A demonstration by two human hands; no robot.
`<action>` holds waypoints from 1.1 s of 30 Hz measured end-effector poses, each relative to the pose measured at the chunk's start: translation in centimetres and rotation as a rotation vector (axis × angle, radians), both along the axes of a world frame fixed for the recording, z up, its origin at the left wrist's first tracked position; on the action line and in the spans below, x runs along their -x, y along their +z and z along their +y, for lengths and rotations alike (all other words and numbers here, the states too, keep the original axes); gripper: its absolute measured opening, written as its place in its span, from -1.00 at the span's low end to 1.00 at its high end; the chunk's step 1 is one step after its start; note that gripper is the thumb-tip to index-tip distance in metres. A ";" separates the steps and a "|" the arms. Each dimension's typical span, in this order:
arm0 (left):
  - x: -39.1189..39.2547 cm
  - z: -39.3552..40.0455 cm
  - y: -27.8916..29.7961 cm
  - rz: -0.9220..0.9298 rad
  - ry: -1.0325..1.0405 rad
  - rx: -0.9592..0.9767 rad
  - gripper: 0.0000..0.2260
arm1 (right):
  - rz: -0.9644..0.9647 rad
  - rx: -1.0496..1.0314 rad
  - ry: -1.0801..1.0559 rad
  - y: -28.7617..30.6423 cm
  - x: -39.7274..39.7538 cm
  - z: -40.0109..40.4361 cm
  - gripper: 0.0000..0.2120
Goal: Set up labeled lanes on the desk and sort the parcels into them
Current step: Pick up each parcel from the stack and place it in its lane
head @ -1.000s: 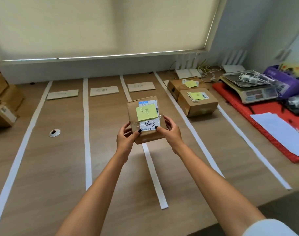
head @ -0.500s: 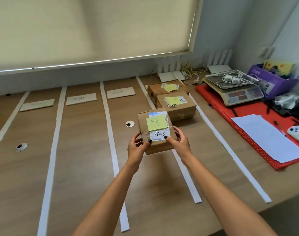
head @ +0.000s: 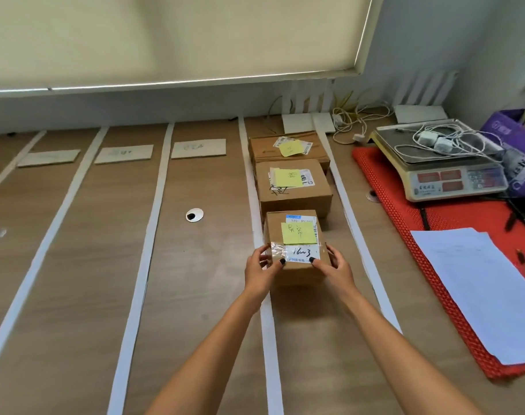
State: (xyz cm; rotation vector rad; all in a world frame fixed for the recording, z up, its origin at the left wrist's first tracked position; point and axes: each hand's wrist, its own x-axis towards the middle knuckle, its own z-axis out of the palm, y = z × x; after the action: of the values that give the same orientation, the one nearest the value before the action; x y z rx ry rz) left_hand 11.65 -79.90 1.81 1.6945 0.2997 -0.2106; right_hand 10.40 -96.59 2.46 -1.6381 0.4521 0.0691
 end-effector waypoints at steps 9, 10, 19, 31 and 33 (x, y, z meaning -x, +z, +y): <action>-2.9 -1.5 -1.3 -0.001 0.077 -0.047 -0.62 | 0.003 0.003 0.061 -2.2 -4.1 -1.1 -0.45; -3.1 -1.6 -1.4 0.003 0.080 -0.048 -0.62 | -0.001 0.001 0.063 -2.3 -4.4 -1.1 -0.44; -3.7 -0.9 -0.7 0.035 0.018 -0.067 -0.63 | 0.040 0.060 0.047 -2.3 -5.7 -0.8 -0.41; -3.8 11.1 7.7 -0.186 0.047 -0.027 -0.60 | -0.186 0.199 0.046 7.3 -4.6 8.4 -0.42; -2.7 14.3 9.2 -0.222 0.041 -0.014 -0.57 | -0.205 0.186 0.097 8.8 -3.7 12.1 -0.39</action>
State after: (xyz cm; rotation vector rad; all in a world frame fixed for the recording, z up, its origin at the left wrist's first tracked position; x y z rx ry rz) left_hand 14.38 -65.57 10.98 1.7059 0.1704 0.0101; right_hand 14.07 -84.51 11.31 -1.8278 0.2265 -0.0701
